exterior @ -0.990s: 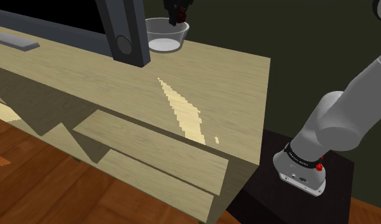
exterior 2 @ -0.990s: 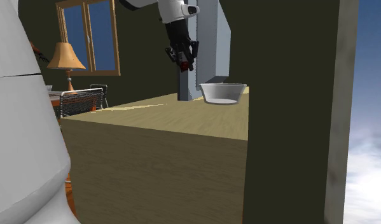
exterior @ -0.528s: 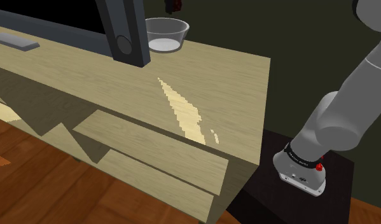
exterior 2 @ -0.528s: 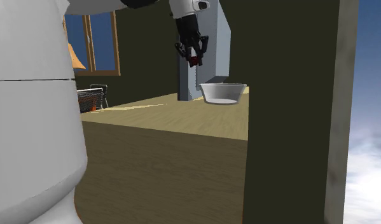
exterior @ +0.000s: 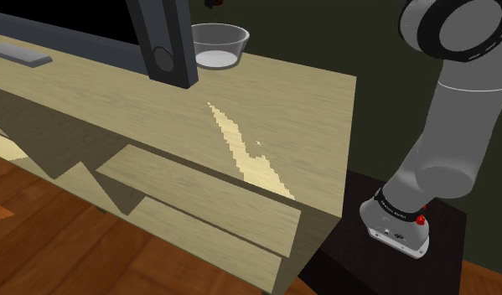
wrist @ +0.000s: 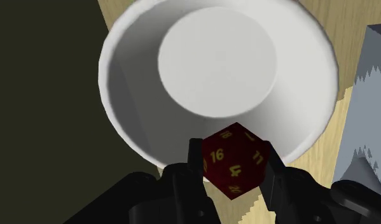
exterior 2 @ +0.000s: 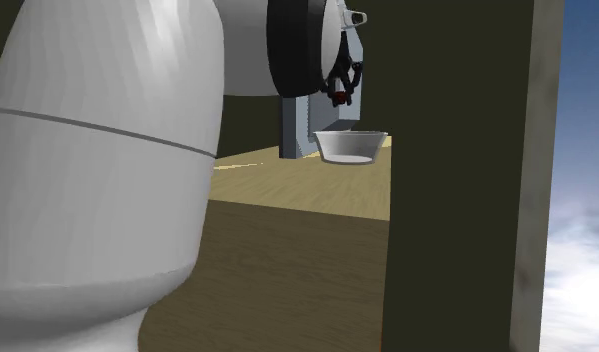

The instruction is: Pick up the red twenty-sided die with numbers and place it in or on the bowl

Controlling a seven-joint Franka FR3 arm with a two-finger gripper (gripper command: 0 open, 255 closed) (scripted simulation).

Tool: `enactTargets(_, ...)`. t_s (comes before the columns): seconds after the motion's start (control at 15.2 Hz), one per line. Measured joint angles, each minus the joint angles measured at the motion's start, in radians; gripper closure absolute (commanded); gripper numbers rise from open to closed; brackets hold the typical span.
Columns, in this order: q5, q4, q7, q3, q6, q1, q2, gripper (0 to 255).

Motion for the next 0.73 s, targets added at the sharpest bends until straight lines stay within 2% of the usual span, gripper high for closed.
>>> enactTargets(0.13, -0.026, 0.155, -0.029, -0.011, -0.052, 0.017, 0.101, 255)
enactTargets(0.2, -0.026, 0.157, -0.033, -0.012, -0.046, 0.014, 0.109, 255)
enactTargets(0.73, 0.015, -0.121, -0.017, -0.007, 0.126, -0.045, 0.001, 255)
